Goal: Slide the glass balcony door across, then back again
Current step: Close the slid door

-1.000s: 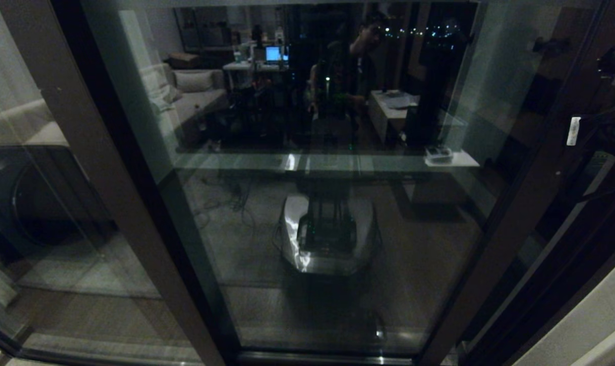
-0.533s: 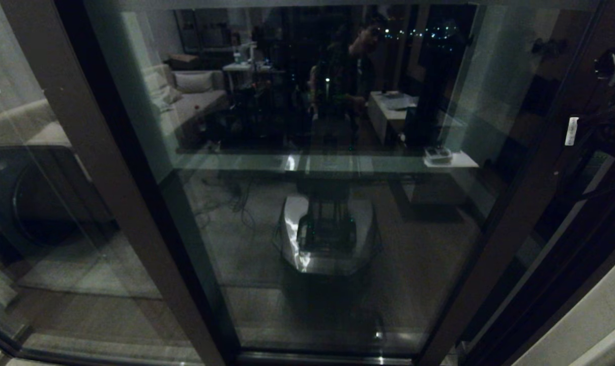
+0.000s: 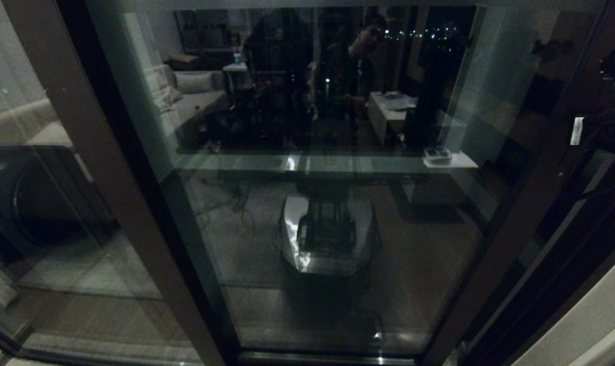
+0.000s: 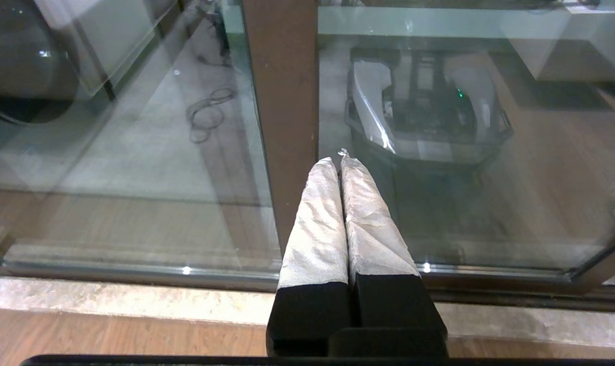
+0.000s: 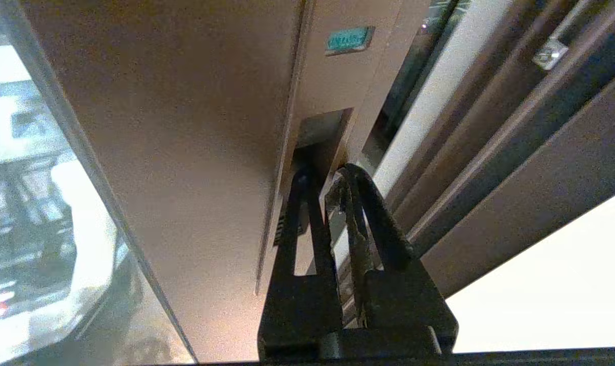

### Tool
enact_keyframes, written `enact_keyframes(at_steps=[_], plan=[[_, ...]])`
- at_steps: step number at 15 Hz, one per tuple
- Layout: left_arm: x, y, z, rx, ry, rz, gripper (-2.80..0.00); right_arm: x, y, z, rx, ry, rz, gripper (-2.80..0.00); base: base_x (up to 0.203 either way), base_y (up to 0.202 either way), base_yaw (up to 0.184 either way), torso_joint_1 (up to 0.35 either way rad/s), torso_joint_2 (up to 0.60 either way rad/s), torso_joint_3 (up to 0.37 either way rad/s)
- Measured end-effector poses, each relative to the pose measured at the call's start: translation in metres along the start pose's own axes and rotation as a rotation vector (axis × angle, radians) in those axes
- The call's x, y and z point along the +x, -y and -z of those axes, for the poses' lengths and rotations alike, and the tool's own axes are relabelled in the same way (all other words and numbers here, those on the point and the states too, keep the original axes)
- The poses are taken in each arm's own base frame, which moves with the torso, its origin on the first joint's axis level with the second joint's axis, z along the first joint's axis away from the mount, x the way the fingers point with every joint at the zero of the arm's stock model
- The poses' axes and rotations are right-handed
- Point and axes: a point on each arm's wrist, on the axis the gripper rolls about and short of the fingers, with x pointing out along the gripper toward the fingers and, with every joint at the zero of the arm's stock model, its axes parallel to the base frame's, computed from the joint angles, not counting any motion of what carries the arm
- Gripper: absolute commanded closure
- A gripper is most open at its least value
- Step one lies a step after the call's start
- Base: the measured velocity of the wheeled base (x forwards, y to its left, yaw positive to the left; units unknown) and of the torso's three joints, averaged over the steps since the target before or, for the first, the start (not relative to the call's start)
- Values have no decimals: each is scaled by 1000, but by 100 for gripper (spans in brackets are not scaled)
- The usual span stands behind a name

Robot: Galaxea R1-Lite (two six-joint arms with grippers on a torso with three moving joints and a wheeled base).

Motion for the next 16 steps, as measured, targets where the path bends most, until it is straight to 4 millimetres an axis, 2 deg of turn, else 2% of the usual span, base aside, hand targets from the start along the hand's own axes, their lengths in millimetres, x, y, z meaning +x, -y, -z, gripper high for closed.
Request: enact_keyframes(at_steps=[12,16], plan=[[0,0,0,0,0,1,0,13,16,2,-5,18,40,0,0,0,0,0,0,0],[0,0,0,0,0,1,0,17,20,-6,-4,38,56,0,0,0,0,0,0,0]])
